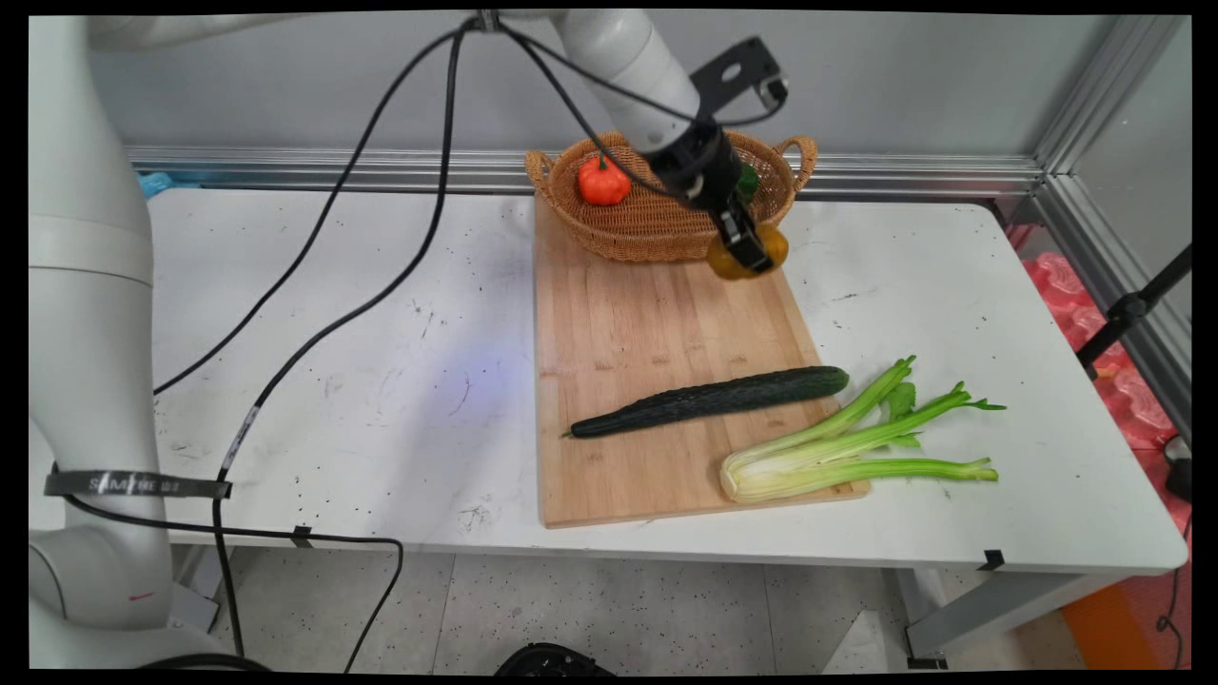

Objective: Place the picked object on the cutting board

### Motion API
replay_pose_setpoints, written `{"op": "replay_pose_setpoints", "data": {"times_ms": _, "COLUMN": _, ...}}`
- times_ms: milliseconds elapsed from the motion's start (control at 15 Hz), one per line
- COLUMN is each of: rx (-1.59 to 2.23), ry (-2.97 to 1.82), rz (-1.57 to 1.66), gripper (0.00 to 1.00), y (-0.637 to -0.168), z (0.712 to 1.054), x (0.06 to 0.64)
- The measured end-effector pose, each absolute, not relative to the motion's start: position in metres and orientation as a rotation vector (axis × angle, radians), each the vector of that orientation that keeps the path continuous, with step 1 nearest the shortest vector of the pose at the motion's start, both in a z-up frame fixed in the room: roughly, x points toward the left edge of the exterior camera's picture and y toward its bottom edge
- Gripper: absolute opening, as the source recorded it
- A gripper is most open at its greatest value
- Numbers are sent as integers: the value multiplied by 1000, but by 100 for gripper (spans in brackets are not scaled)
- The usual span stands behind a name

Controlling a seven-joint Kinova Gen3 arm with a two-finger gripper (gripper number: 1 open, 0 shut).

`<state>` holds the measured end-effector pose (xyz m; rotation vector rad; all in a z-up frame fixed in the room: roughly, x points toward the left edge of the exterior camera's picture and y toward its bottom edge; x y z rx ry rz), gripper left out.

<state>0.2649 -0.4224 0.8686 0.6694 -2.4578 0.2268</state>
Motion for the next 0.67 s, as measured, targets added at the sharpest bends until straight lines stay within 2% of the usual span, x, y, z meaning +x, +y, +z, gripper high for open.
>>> {"op": "replay_pose_setpoints", "data": {"times_ms": 667, "rx": 688, "ry": -2477, "rz": 234, "gripper": 0, "y": -409, "z": 801, "x": 253}}
